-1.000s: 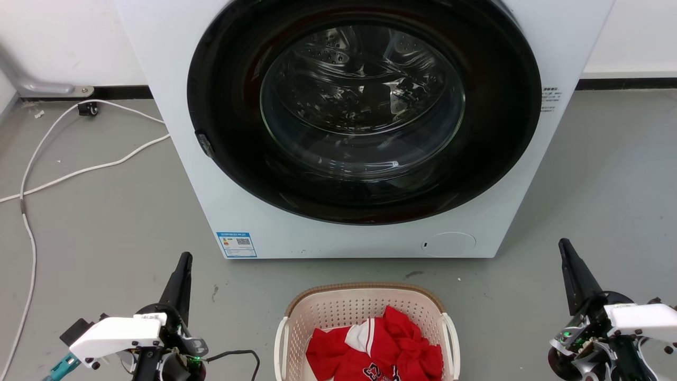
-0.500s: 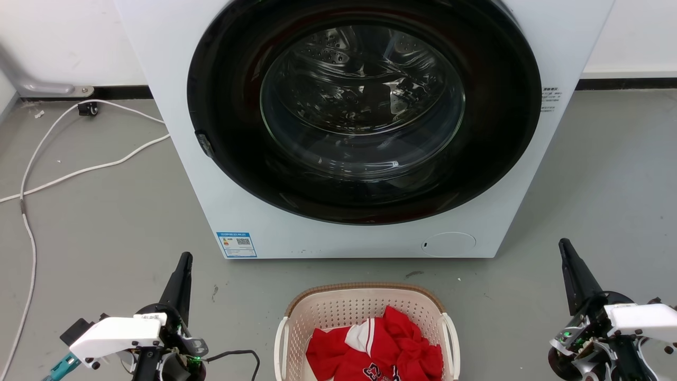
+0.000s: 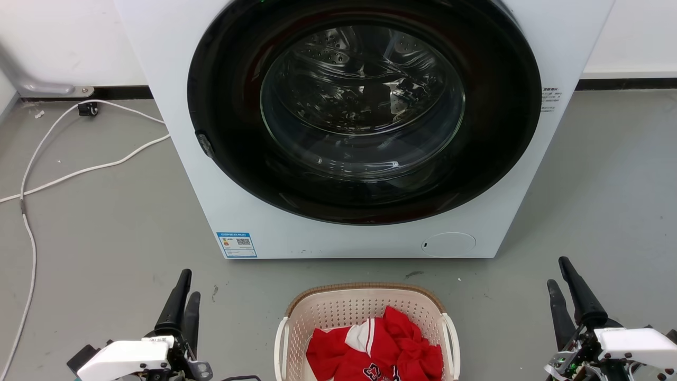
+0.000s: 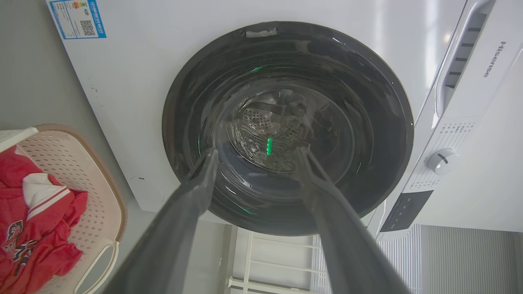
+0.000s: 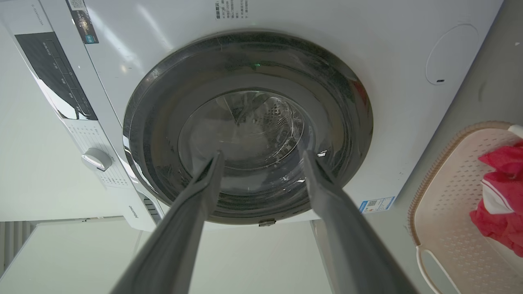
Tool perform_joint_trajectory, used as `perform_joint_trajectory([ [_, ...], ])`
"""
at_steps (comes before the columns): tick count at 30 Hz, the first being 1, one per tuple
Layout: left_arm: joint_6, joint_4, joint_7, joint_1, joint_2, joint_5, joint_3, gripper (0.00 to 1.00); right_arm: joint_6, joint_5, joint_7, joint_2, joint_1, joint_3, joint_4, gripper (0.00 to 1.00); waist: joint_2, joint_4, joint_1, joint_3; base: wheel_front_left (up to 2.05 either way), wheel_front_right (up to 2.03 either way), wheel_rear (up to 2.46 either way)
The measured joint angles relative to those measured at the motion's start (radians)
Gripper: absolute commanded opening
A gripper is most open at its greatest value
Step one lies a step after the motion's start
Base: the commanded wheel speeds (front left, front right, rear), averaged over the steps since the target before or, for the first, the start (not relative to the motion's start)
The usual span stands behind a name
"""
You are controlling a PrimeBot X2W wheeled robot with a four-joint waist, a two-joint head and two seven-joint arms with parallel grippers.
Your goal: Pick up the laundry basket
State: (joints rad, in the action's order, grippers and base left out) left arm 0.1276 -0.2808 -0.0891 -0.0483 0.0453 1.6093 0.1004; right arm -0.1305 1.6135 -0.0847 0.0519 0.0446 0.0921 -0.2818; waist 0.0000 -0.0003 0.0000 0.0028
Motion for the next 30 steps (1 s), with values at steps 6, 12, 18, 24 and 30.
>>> perform_joint_trajectory([
  [6,0.000,0.018,0.030,0.010,0.000,-0.039,0.004,1.00,0.000,-0.025,0.028,0.000,-0.011,-0.007,0.014,1.00,0.0000,0.000,0.0000,-0.001,0.00,0.00,0.00],
  [12,0.000,0.041,0.058,0.021,0.000,-0.097,0.028,1.00,0.000,-0.088,0.054,-0.001,-0.019,0.000,0.029,1.00,0.0000,-0.001,0.0000,-0.001,0.00,0.00,0.00],
  [18,0.000,0.048,0.083,0.028,0.000,-0.158,0.061,1.00,0.000,-0.197,0.080,-0.001,-0.024,0.022,0.043,1.00,0.0000,-0.001,0.0000,-0.002,0.00,0.00,0.00],
  [24,-0.009,0.077,0.105,0.033,0.000,-0.234,0.089,1.00,0.000,-0.357,0.102,-0.001,-0.025,0.045,0.082,1.00,0.0000,-0.001,0.0000,-0.002,0.00,0.00,0.00],
  [30,-0.034,0.149,0.129,0.033,0.000,-0.344,0.110,1.00,0.000,-0.559,0.125,-0.001,-0.026,0.043,0.158,1.00,0.0000,0.000,0.0000,0.001,0.00,0.00,0.00],
])
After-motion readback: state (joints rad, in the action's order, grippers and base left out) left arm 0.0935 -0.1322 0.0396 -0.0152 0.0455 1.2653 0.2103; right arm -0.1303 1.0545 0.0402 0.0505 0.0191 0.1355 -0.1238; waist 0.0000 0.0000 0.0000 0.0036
